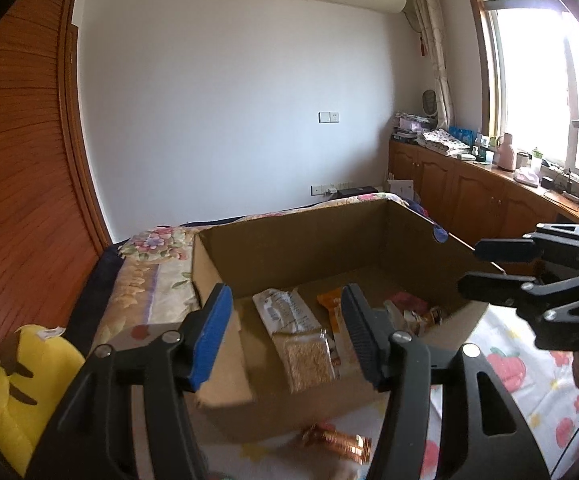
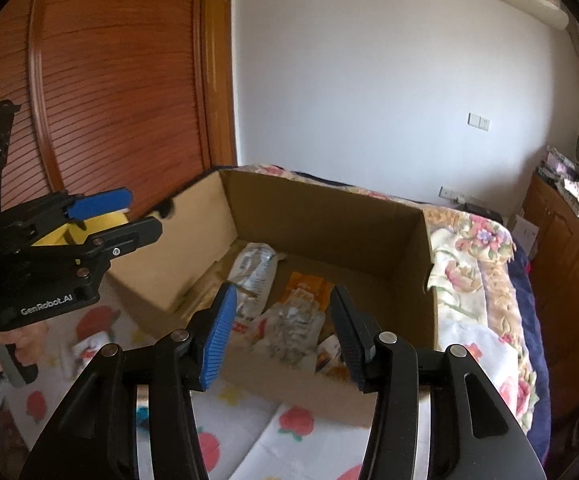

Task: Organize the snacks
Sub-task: 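Move both open grippers back to the snacks on the table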

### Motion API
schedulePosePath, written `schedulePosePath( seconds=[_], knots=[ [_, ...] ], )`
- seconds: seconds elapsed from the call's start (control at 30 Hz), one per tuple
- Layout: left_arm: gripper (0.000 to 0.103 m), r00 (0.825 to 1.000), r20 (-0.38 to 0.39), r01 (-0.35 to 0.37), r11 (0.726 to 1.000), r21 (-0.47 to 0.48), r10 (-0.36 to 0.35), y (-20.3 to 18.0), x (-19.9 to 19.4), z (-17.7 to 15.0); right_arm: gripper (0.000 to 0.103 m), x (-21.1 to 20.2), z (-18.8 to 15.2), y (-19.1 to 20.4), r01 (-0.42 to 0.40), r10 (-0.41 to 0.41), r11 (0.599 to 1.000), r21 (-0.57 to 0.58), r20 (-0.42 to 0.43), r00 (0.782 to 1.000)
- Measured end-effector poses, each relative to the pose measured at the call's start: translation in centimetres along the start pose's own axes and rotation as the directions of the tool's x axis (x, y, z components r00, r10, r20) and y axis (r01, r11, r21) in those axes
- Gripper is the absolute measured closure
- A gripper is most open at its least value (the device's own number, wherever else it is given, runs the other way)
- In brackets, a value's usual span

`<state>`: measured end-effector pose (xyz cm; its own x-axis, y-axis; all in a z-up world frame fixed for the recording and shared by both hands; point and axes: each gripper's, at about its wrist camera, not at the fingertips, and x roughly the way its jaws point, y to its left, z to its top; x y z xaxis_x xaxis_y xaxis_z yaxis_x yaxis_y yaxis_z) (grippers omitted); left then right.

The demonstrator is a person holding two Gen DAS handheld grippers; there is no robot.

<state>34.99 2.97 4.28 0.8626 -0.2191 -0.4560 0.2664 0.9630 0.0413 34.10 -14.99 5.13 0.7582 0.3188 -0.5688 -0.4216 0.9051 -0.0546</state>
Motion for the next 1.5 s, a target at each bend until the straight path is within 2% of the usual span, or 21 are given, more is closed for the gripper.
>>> schedulePosePath(
  seconds=[0.33, 0.67, 0.87, 1.23, 1.4, 1.5],
  knots=[
    [0.045, 1.0, -0.012, -0.015, 1.0, 0.015, 0.015, 1.2, -4.6, -2.5, 0.054, -4.2, -1.5, 3.2, -0.012, 0.012, 1.0, -0.003, 0.007, 1.0],
    [0.045, 0.997, -0.073, -0.02, 1.0, 0.002, 0.02, 2.6, -6.0, -7.6, 0.054, -4.2, -5.0, 6.2, -0.058, 0.059, 0.998, 0.018, -0.045, 0.997],
    [0.045, 0.994, -0.112, -0.012, 0.999, -0.038, 0.008, 3.5, -6.0, -10.5, 0.054, -3.1, -6.4, 7.4, -0.072, 0.074, 0.997, 0.019, -0.082, 0.994],
    [0.045, 0.983, -0.182, 0.012, 0.997, -0.08, -0.026, 3.4, -4.8, -14.0, 0.054, 0.1, -7.7, 8.7, -0.113, 0.112, 0.994, 0.005, -0.145, 0.983],
    [0.045, 0.981, -0.192, 0.004, 0.995, -0.104, -0.024, 3.8, -4.7, -15.0, 0.054, 2.3, -8.2, 9.4, -0.14, 0.137, 0.99, -0.003, -0.185, 0.973],
    [0.045, 0.982, -0.187, -0.019, 0.995, -0.097, 0.0, 3.9, -4.7, -15.3, 0.054, 3.5, -8.4, 9.7, -0.15, 0.145, 0.989, -0.008, -0.204, 0.968]
  ],
)
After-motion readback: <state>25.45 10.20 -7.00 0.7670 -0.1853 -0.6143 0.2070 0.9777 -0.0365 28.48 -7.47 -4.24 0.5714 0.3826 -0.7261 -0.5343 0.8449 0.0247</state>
